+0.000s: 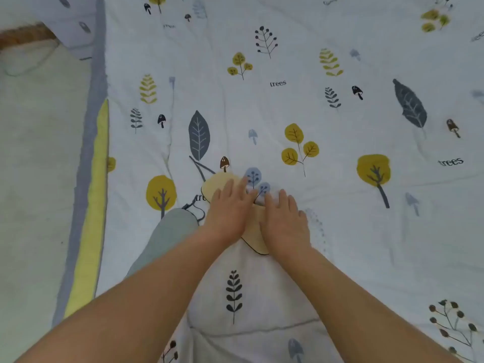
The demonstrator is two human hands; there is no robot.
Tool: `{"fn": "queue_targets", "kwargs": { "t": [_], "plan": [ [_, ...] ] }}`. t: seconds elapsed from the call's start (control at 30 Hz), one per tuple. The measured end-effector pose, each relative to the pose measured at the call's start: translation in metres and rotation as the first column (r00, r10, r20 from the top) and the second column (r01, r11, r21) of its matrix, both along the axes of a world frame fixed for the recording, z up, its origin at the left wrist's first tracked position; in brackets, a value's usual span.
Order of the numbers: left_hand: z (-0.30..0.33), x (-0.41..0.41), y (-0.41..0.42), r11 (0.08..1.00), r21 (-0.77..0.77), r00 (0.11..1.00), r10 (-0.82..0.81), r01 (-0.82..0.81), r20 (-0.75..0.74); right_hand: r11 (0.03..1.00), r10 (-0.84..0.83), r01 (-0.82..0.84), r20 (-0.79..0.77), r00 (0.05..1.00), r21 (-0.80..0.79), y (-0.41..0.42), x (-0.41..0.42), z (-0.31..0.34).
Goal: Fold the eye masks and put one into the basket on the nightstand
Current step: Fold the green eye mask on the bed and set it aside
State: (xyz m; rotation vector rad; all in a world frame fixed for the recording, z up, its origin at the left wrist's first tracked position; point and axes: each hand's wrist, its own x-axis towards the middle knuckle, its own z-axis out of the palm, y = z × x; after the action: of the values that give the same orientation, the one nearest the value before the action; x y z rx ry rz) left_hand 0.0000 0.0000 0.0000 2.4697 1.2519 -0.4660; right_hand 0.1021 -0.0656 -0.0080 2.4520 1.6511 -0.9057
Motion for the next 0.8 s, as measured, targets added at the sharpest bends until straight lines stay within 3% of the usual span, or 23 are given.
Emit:
{"fn": "queue_targets", "kwargs": {
  "t": [0.33,0.47,0.6,0.7,0.8],
  "plan": [
    [-0.021,-0.002,0.039,0.986,0.160,0.992,-0.032,0.052,-0.123,0.998,-0.005,-0.001,0.099,0.995,0.061,0.009,-0.001,-0.025],
    [-0.002,0.001,0.041,0.986,0.164,1.000,-0.003,0.004,-0.003,0.982,-0.180,0.179,0.007,0.984,0.059,0.010,0.010,-0.008],
    [0.018,0.001,0.030,0.959,-0.052,0.932,0.284,-0.280,0.224,0.915,-0.360,0.375,-0.119,0.925,0.147,0.008,0.024,0.012],
    [0.026,0.004,0.017,0.869,-0.236,0.797,0.493,-0.435,0.349,0.850,-0.418,0.496,-0.348,0.839,0.177,0.004,0.021,0.032],
    [0.028,0.009,0.003,0.735,-0.506,0.640,0.662,-0.452,0.391,0.801,-0.428,0.583,-0.548,0.719,0.138,-0.002,0.009,0.044]
  ]
}}
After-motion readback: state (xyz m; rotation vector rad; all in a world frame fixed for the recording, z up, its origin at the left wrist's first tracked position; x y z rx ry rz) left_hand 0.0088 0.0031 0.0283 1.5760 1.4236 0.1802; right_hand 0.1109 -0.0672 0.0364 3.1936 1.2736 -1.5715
